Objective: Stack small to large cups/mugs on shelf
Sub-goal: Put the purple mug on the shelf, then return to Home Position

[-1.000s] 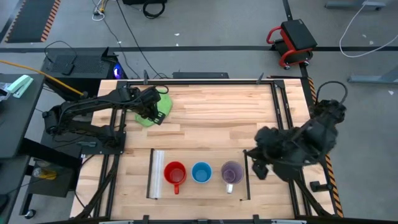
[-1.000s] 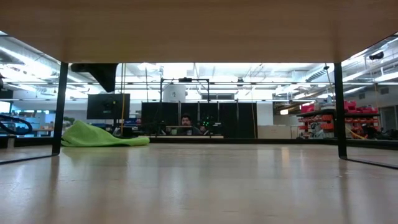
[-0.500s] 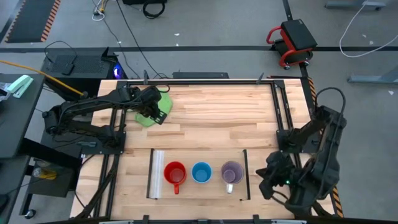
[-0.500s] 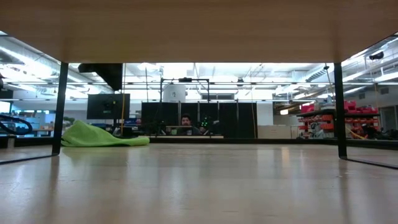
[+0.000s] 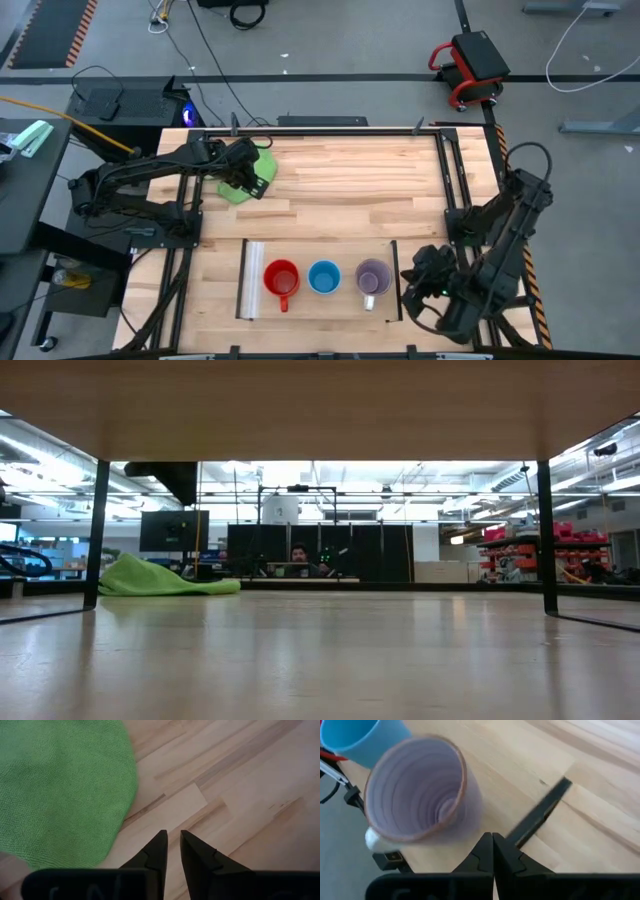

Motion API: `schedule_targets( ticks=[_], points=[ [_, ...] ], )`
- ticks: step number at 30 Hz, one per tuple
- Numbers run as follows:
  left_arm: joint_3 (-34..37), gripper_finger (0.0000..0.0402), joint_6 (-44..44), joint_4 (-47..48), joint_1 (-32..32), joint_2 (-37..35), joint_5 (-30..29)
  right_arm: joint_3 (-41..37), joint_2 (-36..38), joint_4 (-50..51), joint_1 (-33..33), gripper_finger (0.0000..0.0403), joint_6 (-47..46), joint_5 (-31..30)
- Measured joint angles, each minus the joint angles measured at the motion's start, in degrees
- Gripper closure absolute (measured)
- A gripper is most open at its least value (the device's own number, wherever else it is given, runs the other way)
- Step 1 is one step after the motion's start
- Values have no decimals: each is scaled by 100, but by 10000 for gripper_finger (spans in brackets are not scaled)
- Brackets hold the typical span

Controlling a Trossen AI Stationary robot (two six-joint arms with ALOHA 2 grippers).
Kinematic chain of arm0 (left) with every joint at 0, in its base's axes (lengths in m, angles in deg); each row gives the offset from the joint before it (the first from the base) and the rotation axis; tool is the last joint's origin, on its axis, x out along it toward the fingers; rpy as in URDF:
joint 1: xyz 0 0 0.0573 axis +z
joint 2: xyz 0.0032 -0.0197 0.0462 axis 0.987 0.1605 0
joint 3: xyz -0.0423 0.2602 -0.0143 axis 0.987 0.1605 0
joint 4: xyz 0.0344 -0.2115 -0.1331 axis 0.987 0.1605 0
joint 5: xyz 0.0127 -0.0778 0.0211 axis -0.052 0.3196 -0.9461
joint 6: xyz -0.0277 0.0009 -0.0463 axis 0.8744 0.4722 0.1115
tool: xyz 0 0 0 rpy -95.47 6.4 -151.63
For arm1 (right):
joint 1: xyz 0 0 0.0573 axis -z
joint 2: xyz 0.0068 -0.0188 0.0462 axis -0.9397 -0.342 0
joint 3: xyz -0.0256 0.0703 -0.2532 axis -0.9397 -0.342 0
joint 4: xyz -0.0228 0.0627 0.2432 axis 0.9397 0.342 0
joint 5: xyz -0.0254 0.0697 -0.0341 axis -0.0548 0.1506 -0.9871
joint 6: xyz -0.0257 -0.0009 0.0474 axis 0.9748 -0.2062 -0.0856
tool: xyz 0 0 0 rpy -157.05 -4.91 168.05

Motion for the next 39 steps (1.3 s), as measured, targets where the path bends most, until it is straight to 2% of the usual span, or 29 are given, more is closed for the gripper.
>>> schedule_targets(
  ticks=[5,18,30,39],
  points=[
    [0,345,0,-1,0,0,-1,-2,0,-347,277,401,622,31],
    [0,340,-44,2,0,0,-1,-2,0,-688,533,402,1162,157],
    [0,347,-48,2,0,0,-1,-2,0,-613,636,402,1145,152],
    [0,340,-48,0,0,0,-1,63,99,29,624,402,814,154]
  ],
)
